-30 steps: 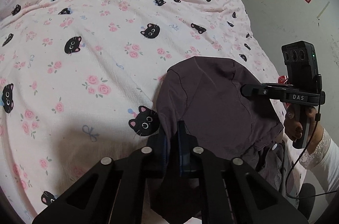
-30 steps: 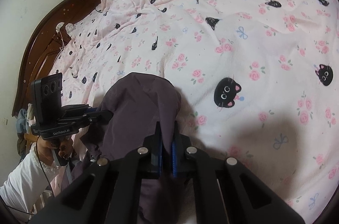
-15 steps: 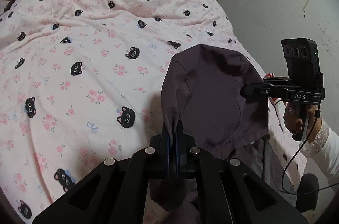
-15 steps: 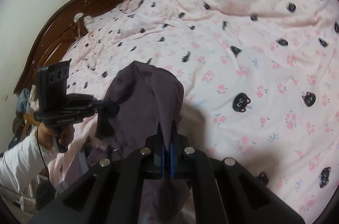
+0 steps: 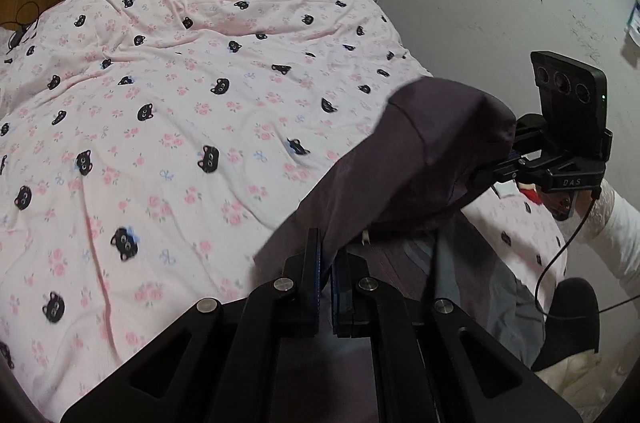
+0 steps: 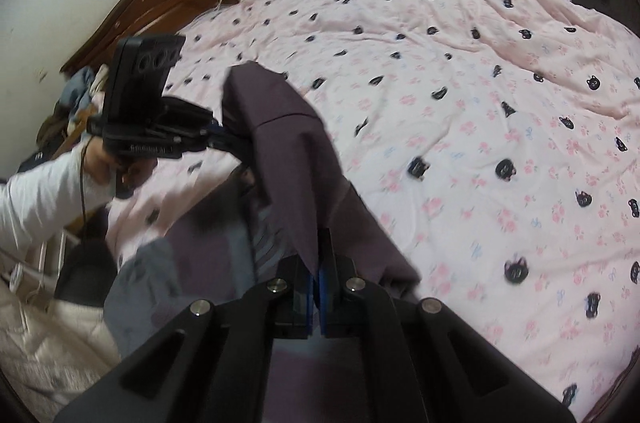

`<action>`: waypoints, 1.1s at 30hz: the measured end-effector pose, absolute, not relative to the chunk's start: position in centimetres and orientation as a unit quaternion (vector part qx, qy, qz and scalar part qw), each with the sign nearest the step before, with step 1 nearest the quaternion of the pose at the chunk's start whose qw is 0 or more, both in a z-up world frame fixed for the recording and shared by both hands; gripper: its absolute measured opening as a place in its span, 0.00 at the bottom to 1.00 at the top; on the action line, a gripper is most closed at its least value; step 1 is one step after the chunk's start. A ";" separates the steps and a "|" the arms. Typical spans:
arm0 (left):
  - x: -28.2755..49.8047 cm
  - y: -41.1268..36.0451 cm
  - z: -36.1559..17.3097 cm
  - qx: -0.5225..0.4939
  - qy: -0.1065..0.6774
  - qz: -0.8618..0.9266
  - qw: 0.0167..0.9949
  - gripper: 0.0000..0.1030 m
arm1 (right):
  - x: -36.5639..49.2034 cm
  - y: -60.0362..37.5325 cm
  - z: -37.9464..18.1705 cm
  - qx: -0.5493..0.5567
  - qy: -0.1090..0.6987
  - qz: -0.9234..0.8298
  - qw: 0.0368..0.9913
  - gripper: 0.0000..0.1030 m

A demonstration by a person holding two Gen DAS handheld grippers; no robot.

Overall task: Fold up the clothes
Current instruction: 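Lift the hood with both grippers and fold it over the jacket body toward the hem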

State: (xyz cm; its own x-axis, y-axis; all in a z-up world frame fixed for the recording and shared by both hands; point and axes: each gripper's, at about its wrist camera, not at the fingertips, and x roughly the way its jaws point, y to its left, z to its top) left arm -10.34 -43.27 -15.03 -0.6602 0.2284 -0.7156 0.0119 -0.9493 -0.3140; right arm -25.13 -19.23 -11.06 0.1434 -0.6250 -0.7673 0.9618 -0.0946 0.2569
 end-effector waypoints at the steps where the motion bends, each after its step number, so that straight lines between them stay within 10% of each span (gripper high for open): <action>1: -9.7 -42.9 -14.9 -0.409 -0.145 0.899 0.062 0.03 | -24.6 -18.8 -11.0 0.404 0.211 -0.618 0.641 0.02; 33: -0.4 -35.5 -17.8 -0.478 -0.112 0.863 0.120 0.03 | -10.0 -13.5 -18.3 0.238 0.468 -0.639 0.563 0.02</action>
